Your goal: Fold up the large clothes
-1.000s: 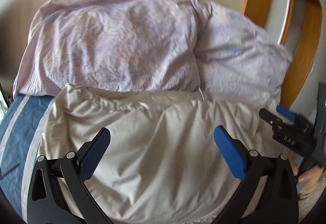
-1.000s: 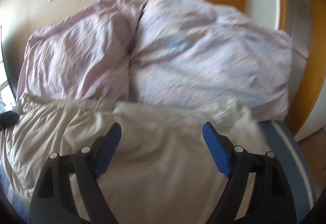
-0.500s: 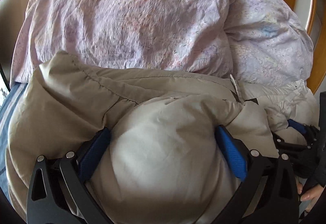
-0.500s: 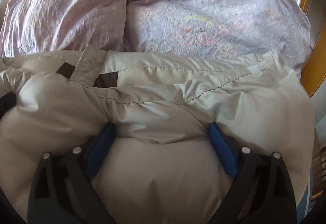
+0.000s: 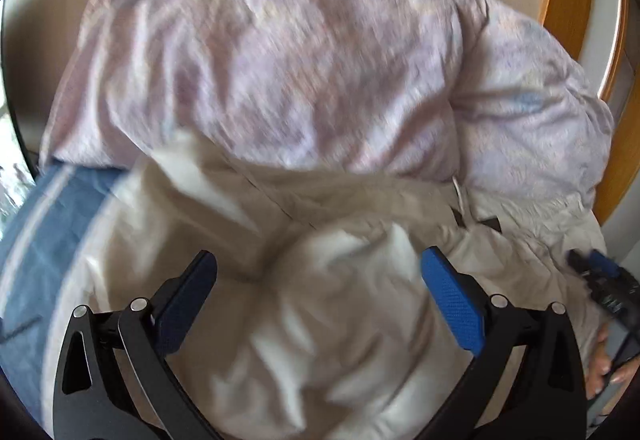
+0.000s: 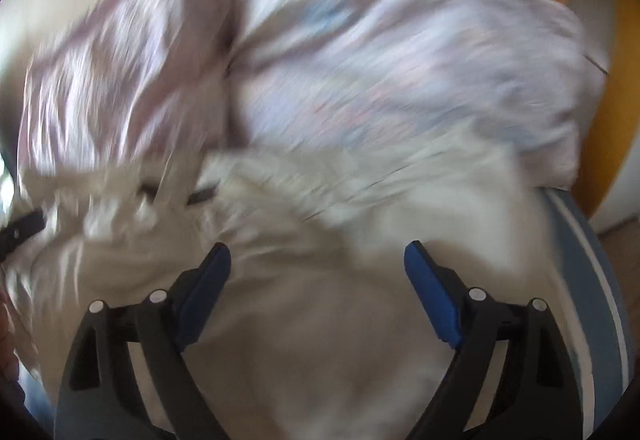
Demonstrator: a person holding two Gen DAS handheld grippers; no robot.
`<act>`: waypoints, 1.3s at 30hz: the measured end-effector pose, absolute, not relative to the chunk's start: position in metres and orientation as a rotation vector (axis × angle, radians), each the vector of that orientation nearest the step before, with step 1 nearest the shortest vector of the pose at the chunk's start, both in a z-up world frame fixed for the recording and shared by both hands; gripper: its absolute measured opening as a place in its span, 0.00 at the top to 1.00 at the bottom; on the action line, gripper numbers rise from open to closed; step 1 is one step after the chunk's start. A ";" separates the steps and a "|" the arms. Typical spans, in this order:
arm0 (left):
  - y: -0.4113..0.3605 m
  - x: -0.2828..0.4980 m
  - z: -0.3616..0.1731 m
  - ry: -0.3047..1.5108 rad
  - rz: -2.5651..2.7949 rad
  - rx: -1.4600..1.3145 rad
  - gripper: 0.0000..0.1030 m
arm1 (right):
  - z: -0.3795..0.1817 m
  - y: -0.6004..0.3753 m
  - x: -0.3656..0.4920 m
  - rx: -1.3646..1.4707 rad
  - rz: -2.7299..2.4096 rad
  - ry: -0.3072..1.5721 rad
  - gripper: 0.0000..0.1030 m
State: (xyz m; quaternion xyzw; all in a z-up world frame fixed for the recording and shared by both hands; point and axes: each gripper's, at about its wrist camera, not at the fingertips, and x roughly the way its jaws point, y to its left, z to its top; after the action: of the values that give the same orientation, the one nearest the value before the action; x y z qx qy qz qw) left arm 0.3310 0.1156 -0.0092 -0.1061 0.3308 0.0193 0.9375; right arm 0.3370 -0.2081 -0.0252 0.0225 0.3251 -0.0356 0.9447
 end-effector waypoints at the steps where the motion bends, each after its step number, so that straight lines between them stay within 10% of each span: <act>1: 0.119 0.332 -0.007 0.663 0.074 -0.194 0.01 | -0.022 -0.220 0.339 0.045 -0.112 0.652 0.14; 27: 0.178 0.372 -0.070 0.781 0.240 -0.270 0.01 | -0.090 -0.285 0.392 0.104 -0.226 0.887 0.09; 39: 0.230 0.229 -0.041 0.698 0.077 -0.669 0.01 | -0.060 -0.380 0.248 0.800 -0.198 0.806 0.09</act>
State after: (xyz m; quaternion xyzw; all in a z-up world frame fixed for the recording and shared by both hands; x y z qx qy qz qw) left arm 0.2288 0.2300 -0.0411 -0.3216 0.3353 0.0372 0.8847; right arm 0.2481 -0.3796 -0.0601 0.3784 0.3808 -0.0936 0.8384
